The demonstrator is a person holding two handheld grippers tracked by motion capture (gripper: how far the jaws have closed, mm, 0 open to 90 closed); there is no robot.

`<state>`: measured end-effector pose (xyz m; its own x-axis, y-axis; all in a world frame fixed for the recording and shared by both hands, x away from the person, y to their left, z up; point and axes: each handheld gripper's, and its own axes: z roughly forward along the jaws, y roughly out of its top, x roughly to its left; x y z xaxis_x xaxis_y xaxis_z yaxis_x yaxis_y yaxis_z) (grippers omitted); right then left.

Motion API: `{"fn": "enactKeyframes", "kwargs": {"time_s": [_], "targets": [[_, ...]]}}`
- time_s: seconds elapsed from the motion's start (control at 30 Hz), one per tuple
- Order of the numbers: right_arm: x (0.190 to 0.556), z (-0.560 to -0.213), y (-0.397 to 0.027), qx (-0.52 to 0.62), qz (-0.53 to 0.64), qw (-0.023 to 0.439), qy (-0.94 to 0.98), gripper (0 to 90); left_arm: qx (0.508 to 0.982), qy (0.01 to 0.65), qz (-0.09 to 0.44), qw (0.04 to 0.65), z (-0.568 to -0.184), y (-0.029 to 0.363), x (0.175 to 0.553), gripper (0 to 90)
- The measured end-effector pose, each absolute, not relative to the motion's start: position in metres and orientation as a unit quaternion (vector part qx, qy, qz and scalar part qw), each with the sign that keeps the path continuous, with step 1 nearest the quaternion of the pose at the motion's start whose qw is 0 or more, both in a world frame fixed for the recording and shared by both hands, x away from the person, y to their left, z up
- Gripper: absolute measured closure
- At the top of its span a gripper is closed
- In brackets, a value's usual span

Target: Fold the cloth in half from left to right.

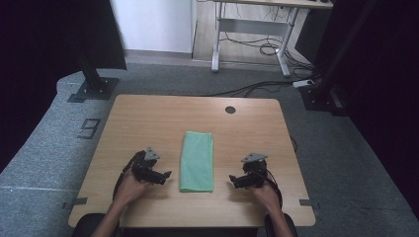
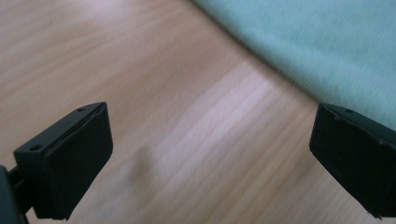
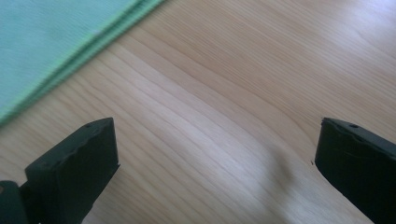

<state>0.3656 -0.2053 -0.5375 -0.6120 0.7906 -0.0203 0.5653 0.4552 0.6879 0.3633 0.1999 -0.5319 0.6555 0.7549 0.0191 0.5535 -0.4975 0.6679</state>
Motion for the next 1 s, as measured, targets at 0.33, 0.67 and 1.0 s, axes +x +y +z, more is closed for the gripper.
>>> {"fn": "enactKeyframes", "kwargs": {"time_s": [0.33,0.67,1.0], "targets": [[0.369,-0.548,-0.222,0.43,0.325,0.16,0.827,0.0,0.853,0.388,0.158,0.312,-0.547,0.209,0.357,0.0],[0.371,-0.557,-0.229,0.423,0.347,0.173,0.819,0.0,0.848,0.396,0.146,0.32,-0.549,0.208,0.36,0.0],[0.371,-0.557,-0.225,0.429,0.345,0.176,0.816,0.0,0.85,0.392,0.144,0.32,-0.549,0.209,0.359,0.0]]}}
